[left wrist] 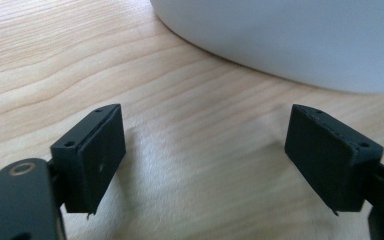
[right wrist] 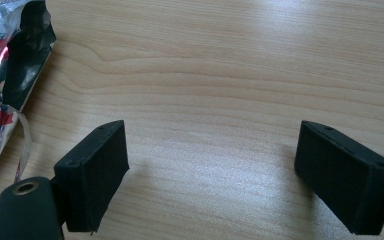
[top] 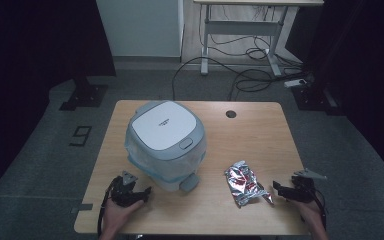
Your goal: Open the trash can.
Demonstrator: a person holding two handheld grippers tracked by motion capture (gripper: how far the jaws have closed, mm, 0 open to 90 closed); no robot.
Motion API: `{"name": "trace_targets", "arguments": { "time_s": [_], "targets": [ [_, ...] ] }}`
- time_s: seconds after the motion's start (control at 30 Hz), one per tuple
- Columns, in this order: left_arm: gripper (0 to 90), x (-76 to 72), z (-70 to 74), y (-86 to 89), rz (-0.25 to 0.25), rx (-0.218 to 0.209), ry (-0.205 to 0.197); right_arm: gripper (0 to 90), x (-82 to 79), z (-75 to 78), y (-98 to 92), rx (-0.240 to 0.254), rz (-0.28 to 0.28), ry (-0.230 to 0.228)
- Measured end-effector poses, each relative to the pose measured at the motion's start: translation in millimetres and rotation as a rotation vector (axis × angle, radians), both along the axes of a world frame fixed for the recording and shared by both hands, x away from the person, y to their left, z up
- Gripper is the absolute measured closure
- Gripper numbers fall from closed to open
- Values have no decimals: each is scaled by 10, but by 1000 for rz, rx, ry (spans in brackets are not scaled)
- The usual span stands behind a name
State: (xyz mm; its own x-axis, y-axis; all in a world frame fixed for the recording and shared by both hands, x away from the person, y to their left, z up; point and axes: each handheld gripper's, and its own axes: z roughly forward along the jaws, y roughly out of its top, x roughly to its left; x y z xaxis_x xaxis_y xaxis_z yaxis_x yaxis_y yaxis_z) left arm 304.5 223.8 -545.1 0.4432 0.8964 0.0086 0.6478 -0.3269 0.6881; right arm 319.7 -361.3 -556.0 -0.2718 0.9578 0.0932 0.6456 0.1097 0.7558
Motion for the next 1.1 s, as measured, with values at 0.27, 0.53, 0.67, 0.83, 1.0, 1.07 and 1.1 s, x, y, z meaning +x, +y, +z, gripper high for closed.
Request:
{"name": "trace_targets", "arguments": {
  "time_s": [0.27, 0.53, 0.67, 0.83, 1.0, 1.07, 1.1],
  "targets": [
    [269, -65, 52, 52, 20, -29, -42, 145, 17, -1, 25, -30, 15, -1],
    [319, -108, 102, 47, 13, -40, -65, 155, 16, -1, 20, -24, 12, -1],
    [331, -135, 166, 43, 7, -68, -73, 158, 15, -1, 21, -25, 17, -2],
    [373, -232, 237, 41, -7, -79, -97, 165, 18, 0, 5, -9, 13, -3],
    [458, -260, 244, -1, -24, -65, -102, 166, 21, 0, -5, -2, 13, -3],
    [518, -269, 256, -3, -23, -66, -105, 166, 21, 0, -5, -2, 13, -3],
    [542, -269, 256, -3, -23, -66, -105, 166, 21, 0, -5, -2, 13, -3]
  ]
}}
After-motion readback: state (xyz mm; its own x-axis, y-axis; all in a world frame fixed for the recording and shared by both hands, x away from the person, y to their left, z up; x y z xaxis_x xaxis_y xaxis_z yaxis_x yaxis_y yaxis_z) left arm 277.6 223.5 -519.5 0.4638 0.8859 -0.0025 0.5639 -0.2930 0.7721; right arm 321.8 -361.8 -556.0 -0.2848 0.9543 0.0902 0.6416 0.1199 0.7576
